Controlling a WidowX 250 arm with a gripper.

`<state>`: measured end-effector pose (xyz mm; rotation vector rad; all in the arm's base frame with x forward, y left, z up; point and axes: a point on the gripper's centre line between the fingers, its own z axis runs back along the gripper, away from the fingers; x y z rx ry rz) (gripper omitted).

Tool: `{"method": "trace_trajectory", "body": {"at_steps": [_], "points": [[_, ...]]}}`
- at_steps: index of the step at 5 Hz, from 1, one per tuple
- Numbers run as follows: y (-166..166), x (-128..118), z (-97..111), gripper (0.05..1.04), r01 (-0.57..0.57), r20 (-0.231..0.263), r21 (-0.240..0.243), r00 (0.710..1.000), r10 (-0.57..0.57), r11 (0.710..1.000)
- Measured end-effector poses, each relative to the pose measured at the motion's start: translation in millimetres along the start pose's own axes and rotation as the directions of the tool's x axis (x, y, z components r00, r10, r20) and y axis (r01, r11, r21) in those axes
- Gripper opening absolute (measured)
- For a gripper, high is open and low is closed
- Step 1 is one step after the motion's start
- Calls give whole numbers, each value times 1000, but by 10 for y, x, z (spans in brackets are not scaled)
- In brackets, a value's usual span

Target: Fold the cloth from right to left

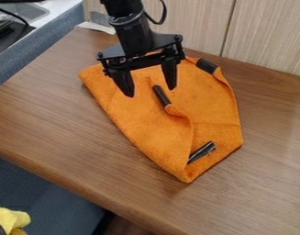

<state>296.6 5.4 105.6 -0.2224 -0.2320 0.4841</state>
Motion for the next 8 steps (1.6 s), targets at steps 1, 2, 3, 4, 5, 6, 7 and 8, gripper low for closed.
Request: {"method": "trace_trajectory", "body": {"at_steps": [1, 2, 3, 4, 5, 6, 7, 8], "points": [[18, -32, -64, 1001, -4, -23, 10, 1000, 4, 1000], [-169, -144, -95, 1001, 79, -40, 4, 996, -79, 997], [-371, -324, -210, 1001, 155, -89, -9, 984, -155, 988], [-627, -545, -327, 1001, 268, -125, -41, 954, -271, 963], [-791, -728, -456, 1001, 363, -143, -108, 916, -376, 926], [-841, -904, -568, 1001, 488, -182, -94, 849, -496, 868], [-790, -882, -570, 1001, 549, -182, -77, 813, -553, 832], [-641, -808, -626, 1001, 535, -205, -3, 827, -524, 845]]}}
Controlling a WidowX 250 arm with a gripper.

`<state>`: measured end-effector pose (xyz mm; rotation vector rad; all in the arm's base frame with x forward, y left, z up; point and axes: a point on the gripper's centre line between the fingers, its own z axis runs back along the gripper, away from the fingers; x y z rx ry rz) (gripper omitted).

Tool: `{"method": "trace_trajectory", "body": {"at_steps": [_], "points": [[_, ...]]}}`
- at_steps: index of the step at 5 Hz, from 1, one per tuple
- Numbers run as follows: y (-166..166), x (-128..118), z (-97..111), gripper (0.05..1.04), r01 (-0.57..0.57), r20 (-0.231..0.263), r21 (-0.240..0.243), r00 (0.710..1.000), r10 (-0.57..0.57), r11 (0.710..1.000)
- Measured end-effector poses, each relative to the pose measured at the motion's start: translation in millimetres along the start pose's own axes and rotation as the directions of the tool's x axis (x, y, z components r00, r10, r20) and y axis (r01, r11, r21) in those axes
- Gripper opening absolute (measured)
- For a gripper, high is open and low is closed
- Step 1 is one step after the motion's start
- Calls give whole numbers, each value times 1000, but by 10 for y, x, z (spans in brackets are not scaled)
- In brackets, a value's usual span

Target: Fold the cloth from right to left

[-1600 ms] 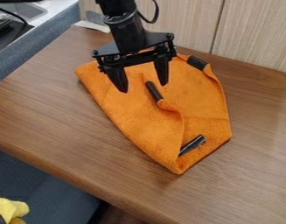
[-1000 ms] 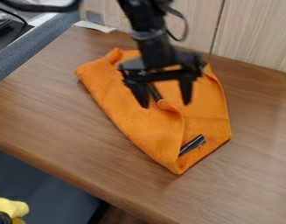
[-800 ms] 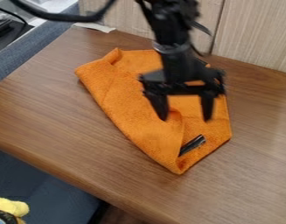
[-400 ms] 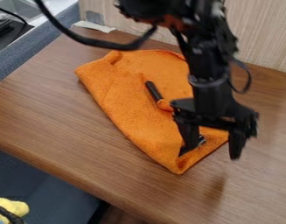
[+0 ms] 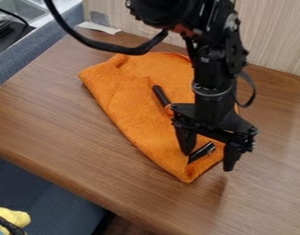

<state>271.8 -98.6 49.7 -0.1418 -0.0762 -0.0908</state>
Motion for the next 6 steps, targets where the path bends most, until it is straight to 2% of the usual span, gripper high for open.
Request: {"method": "trace_trajectory", "body": {"at_steps": [1, 2, 4, 5, 6], "points": [[81, -15, -30, 1001, -22, -13, 17, 1000, 22, 1000], [104, -31, -129, 955, -18, -42, 20, 999, 19, 1000], [120, -26, -164, 405, -38, -46, 29, 998, 39, 999], [111, -16, -154, 208, -28, -46, 25, 999, 29, 999], [86, -22, -133, 103, 7, -54, 10, 999, -7, 1000]]}}
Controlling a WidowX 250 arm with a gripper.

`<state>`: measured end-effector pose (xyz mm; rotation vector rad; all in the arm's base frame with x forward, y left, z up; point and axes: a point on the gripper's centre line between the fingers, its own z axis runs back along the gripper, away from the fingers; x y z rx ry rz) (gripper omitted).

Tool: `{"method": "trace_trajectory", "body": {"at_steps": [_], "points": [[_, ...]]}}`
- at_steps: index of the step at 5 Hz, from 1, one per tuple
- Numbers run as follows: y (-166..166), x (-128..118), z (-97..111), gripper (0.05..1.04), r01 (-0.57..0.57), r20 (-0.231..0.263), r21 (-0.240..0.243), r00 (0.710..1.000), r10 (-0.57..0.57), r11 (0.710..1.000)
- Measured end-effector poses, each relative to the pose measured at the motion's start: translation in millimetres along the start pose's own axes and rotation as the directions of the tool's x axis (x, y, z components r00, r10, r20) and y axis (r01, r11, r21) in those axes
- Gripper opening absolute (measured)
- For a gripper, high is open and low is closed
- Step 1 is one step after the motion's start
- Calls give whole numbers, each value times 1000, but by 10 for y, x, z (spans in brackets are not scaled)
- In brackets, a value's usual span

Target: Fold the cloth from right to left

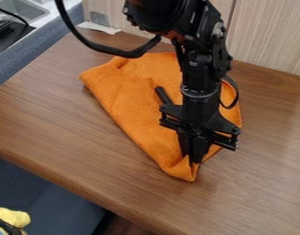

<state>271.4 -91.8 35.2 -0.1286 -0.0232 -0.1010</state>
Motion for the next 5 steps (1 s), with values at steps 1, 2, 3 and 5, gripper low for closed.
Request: {"method": "trace_trajectory", "body": {"at_steps": [1, 2, 3, 5], "points": [[-31, 8, 141, 84, 59, -7, -18, 998, -59, 998], [-3, 181, 369, 84, 77, 40, -29, 996, -76, 997], [95, 342, 577, 84, 47, 64, -50, 997, -44, 998], [557, 608, 881, 84, -86, 124, -114, 987, 100, 990]]}}
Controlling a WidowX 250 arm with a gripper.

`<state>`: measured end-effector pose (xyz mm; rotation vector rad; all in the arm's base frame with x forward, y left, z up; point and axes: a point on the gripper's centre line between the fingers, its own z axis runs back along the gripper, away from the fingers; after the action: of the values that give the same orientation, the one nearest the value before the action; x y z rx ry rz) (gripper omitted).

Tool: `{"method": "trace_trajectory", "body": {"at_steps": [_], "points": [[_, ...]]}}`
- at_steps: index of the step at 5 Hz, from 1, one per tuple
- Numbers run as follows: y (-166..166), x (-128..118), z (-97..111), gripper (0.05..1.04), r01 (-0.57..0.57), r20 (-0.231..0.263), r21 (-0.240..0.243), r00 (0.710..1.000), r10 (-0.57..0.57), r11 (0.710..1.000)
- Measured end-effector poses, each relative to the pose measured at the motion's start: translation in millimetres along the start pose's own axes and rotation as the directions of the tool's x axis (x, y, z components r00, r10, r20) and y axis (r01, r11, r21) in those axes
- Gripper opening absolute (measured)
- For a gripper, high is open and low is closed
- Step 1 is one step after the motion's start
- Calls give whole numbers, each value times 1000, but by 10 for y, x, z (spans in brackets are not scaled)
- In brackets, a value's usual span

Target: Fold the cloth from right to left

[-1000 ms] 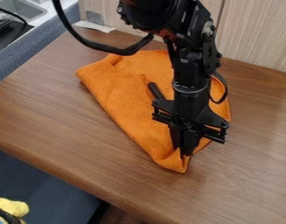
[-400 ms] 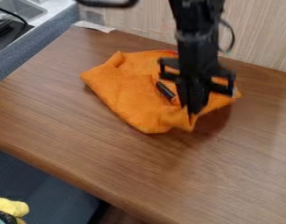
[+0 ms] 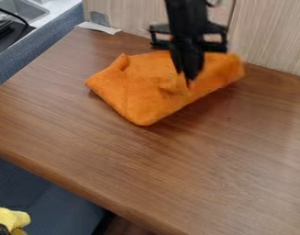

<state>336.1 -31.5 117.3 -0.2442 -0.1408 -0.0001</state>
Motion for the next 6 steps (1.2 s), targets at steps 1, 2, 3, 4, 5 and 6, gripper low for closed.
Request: {"method": "trace_trajectory", "body": {"at_steps": [1, 2, 3, 4, 5, 6], "points": [[338, 57, -36, 84, -90, -8, -18, 996, 90, 996], [744, 30, -131, 84, -215, -13, -38, 977, 215, 976], [994, -100, -345, 84, -296, -58, -37, 954, 293, 955], [1184, -169, -503, 84, -346, -73, -26, 936, 344, 938], [1235, -196, -534, 115, -381, -64, -23, 923, 379, 924], [1244, -215, -550, 298, -409, -67, -4, 911, 408, 913]]}}
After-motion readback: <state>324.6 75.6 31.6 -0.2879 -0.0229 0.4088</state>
